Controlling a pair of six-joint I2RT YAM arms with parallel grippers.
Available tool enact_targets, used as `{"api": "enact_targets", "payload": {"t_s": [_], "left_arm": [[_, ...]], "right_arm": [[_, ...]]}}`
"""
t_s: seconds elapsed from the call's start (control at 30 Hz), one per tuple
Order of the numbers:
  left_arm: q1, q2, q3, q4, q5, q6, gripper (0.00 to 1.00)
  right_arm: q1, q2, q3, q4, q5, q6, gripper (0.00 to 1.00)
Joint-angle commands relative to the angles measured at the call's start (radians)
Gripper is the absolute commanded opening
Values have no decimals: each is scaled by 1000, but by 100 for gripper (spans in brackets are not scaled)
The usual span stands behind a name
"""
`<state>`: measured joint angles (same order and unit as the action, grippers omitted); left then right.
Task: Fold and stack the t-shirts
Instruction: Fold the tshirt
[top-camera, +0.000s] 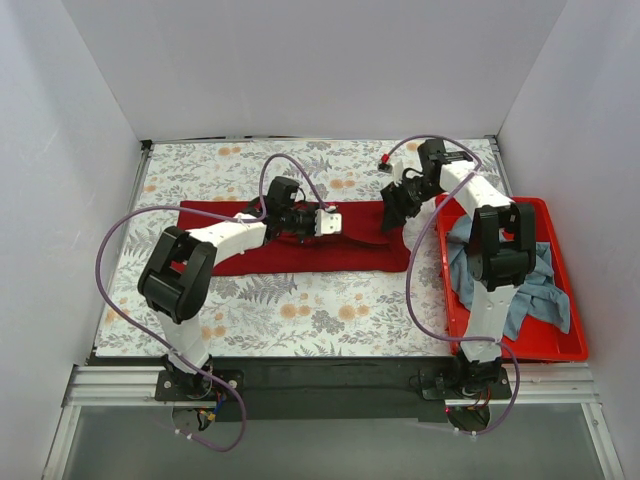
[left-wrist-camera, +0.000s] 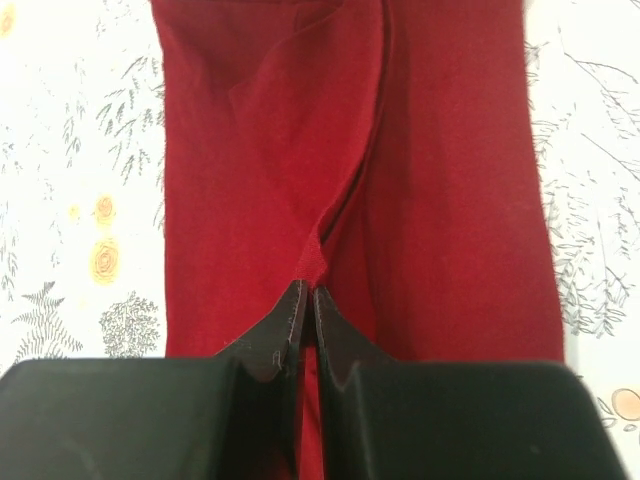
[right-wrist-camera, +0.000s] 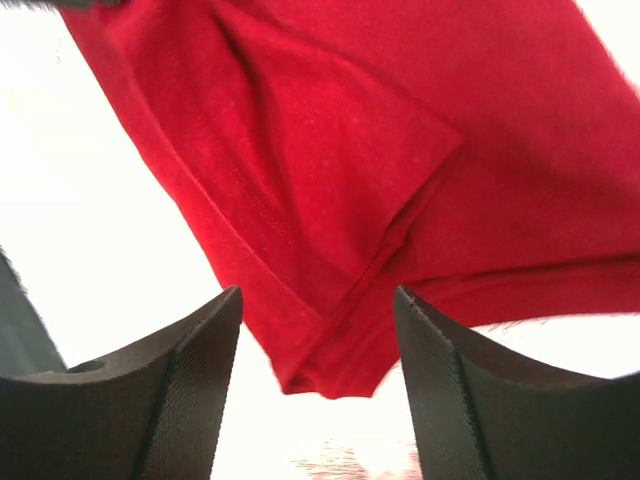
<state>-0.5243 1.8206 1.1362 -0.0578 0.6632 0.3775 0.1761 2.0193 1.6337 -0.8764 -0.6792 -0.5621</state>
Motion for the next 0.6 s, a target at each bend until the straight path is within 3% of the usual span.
{"api": "enact_targets", "payload": {"t_s": [0.0,0.03,0.07,0.2,0.33,0.57], "left_arm": [[32,14,62,-8,50,-58,0],[38,17,74,-8,55,-63,0],[41,22,77,-8,62,-68,0],[55,31,92,-10,67,-74,0],[58,31,92,-8,70,-72,0],[76,43,105,-4,65,-84,0]], "right_arm": [[36,-40,0,-6,36,-189,70],[39,-37,9,-4,38,-206,71],[45,-36,14,2,38,-220,82],[81,-34,37,14,73,-289,86],[131,-41,20,51,138,-357,84],[168,-21,20,59,194,-406,70]]}}
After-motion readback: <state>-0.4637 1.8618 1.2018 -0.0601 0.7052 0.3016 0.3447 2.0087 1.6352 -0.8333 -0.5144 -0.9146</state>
